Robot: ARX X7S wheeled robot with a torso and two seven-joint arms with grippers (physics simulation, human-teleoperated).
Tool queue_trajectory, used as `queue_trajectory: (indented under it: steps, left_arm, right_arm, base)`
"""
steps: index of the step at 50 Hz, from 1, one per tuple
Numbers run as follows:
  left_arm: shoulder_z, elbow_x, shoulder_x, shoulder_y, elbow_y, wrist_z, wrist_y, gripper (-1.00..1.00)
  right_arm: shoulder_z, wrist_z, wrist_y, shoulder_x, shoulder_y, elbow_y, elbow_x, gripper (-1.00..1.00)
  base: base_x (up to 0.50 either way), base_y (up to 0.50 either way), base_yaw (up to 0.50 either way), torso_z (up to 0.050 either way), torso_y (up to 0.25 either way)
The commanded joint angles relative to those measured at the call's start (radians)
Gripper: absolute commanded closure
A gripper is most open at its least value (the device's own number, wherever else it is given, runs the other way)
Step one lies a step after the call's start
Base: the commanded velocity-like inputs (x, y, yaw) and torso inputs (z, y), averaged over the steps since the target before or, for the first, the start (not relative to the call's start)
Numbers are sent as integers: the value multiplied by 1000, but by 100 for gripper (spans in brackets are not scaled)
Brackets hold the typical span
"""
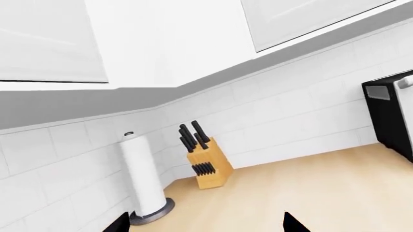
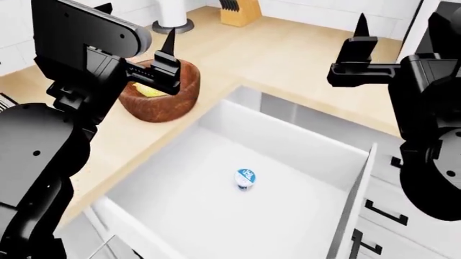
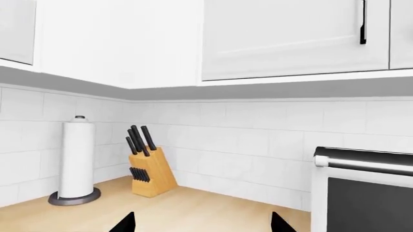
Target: Place the bar in the bowl and close the drawer.
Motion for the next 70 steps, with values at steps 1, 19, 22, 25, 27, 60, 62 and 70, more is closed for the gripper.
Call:
queue_trajectory:
  steps: [1,19,22,25,27,60,62,70]
  left_arm:
    - [3,-11,-1,5,4,-2,2,-100]
    - [2,-21,-8,7,17,-8,-9,-100]
    - [3,-21,-8,8,15,-9,-6,-100]
    - [5,-21,-9,8,13,-10,-4,-100]
    - [4,-22,-8,7,13,-10,-4,-100]
    - [20,-24,-7,4,-8,-17,20,-100]
    - [16,-28,-9,5,1,-18,12,-100]
    - [11,-38,-11,3,13,-21,-1,-100]
  right_arm:
    - [3,1,1,1,-7,-1,-4,-100]
    - [8,-1,-19,0,-28,7,-2,-100]
    - [9,-2,-19,-2,-29,9,-5,-100]
    - [9,-9,-21,-4,-32,10,-11,-100]
    - [10,-9,-20,-6,-31,11,-10,-100]
    - [-36,42,-160,177,-217,45,-63,-100]
    - [-49,42,-187,203,-249,42,-68,-100]
    - [-103,54,-232,304,-339,19,-99,-100]
  base:
    - [119,-80,0,0,0]
    - [73,-79,0,0,1]
    - [0,0,0,0,0]
    - [0,0,0,0,0]
    - [55,-83,0,0,0]
    - [11,-16,0,0,0]
    - [0,0,0,0,0]
    - [0,0,0,0,0]
